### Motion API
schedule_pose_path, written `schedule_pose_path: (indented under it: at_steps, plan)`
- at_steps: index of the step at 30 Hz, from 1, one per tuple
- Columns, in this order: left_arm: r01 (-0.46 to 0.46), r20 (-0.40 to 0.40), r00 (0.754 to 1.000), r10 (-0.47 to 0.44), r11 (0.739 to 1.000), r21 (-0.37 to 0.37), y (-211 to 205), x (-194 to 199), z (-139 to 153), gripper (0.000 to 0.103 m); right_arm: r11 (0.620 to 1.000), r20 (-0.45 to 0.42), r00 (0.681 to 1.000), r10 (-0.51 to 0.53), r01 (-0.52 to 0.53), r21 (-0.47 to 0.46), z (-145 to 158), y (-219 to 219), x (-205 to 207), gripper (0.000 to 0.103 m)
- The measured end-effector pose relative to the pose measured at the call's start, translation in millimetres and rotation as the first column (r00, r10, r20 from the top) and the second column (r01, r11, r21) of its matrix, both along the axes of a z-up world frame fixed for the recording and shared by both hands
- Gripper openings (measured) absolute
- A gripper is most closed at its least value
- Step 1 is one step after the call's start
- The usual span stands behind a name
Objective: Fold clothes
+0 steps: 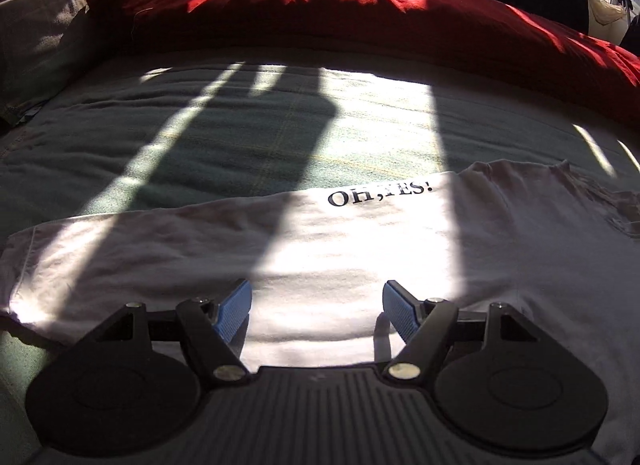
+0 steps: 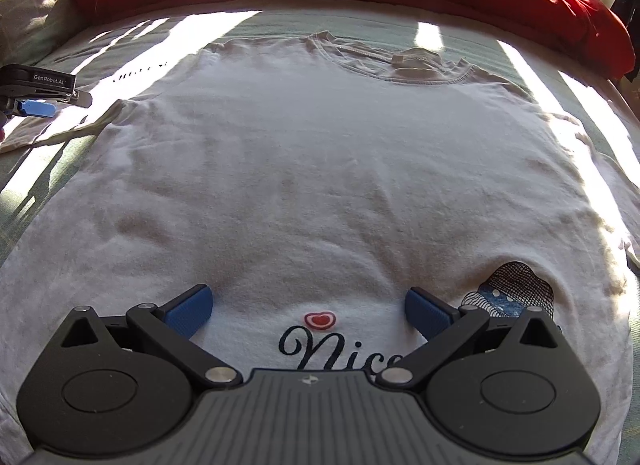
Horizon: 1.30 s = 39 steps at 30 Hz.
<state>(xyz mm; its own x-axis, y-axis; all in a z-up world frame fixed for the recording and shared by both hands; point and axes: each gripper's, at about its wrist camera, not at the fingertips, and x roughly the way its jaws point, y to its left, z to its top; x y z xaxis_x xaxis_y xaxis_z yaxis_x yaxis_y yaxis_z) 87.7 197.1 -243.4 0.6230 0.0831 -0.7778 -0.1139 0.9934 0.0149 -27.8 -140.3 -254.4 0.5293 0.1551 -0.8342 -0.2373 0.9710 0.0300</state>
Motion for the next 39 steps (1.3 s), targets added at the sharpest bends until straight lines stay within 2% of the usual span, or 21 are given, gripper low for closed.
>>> schedule_pose_path:
  at_steps: [5, 8, 10, 12, 14, 16, 18, 20, 23, 25, 27, 29, 31, 34, 37, 39]
  plan:
    - [-0.024, -0.041, 0.999, 0.025, 0.999, 0.025, 13.3, -18.0, 3.4, 0.074, 1.0, -0.048, 0.999, -0.004, 0.003, -0.016, 4.7, -0.1, 0.6, 0.103]
    - [-0.005, -0.044, 0.999, 0.004, 1.0, -0.022, 6.4, -31.8, 22.1, 0.07, 1.0, -0.075, 0.997, -0.014, 0.013, -0.017, 10.6, -3.7, -5.0, 0.103]
    - [0.066, 0.004, 0.998, -0.066, 0.993, -0.099, -9.5, -42.4, 37.4, 0.071, 0.999, -0.078, 0.996, -0.035, 0.036, 0.016, 16.1, -10.6, -11.3, 0.103]
    - [0.17, 0.046, 0.985, -0.164, 0.968, -0.186, -34.3, -47.3, 45.6, 0.071, 0.997, -0.085, 0.994, -0.063, 0.067, 0.05, 20.3, -18.3, -16.3, 0.103]
    - [0.273, 0.07, 0.962, -0.264, 0.924, -0.266, -63.1, -47.2, 46.1, 0.072, 0.993, -0.094, 0.992, -0.09, 0.097, 0.074, 24.1, -25.4, -20.7, 0.103]
    - [0.349, 0.083, 0.937, -0.34, 0.89, -0.294, -93.5, -44.4, 38.3, 0.073, 0.99, -0.092, 0.99, -0.109, 0.117, 0.08, 28.9, -32.1, -26.2, 0.103]
    - [0.392, 0.091, 0.919, -0.383, 0.872, -0.291, -116.3, -42.2, 26.9, 0.073, 0.989, -0.091, 0.989, -0.115, 0.123, 0.083, 33.2, -37.6, -31.2, 0.103]
    - [0.39, 0.059, 0.919, -0.389, 0.879, -0.276, -128.8, -39.8, 14.5, 0.072, 0.987, -0.081, 0.989, -0.127, 0.133, 0.085, 38.7, -46.2, -38.3, 0.103]
    - [0.369, -0.002, 0.923, -0.384, 0.887, -0.276, -126.7, -42.5, -2.3, 0.072, 0.984, -0.068, 0.987, -0.145, 0.151, 0.094, 45.4, -60.8, -49.1, 0.103]
    - [0.362, -0.016, 0.926, -0.378, 0.898, -0.252, -119.6, -56.3, -3.2, 0.072, 0.98, -0.072, 0.984, -0.165, 0.171, 0.097, 46.3, -71.7, -56.5, 0.103]
    - [0.347, -0.039, 0.929, -0.368, 0.901, -0.26, -110.2, -73.5, -0.2, 0.074, 0.977, -0.076, 0.98, -0.181, 0.188, 0.098, 45.0, -82.1, -65.1, 0.103]
    - [0.349, -0.064, 0.924, -0.376, 0.901, -0.259, -104.3, -90.4, 0.7, 0.075, 0.975, -0.082, 0.977, -0.197, 0.204, 0.091, 42.5, -91.4, -74.9, 0.103]
    - [0.37, -0.098, 0.912, -0.398, 0.902, -0.222, -102.3, -111.8, 2.6, 0.074, 0.973, -0.088, 0.973, -0.212, 0.219, 0.076, 39.1, -99.3, -86.0, 0.103]
    - [0.401, -0.071, 0.905, -0.419, 0.898, -0.182, -106.0, -135.3, 15.8, 0.074, 0.971, -0.075, 0.972, -0.224, 0.229, 0.064, 38.3, -109.1, -103.7, 0.103]
    - [0.427, -0.031, 0.899, -0.437, 0.89, -0.16, -116.0, -147.7, 25.0, 0.074, 0.975, 0.013, 0.977, -0.213, 0.212, 0.061, 42.8, -111.6, -112.0, 0.103]
    - [0.452, -0.024, 0.889, -0.457, 0.884, -0.118, -130.8, -152.5, 21.4, 0.074, 0.977, 0.065, 0.976, -0.206, 0.201, 0.078, 40.8, -110.7, -109.1, 0.103]
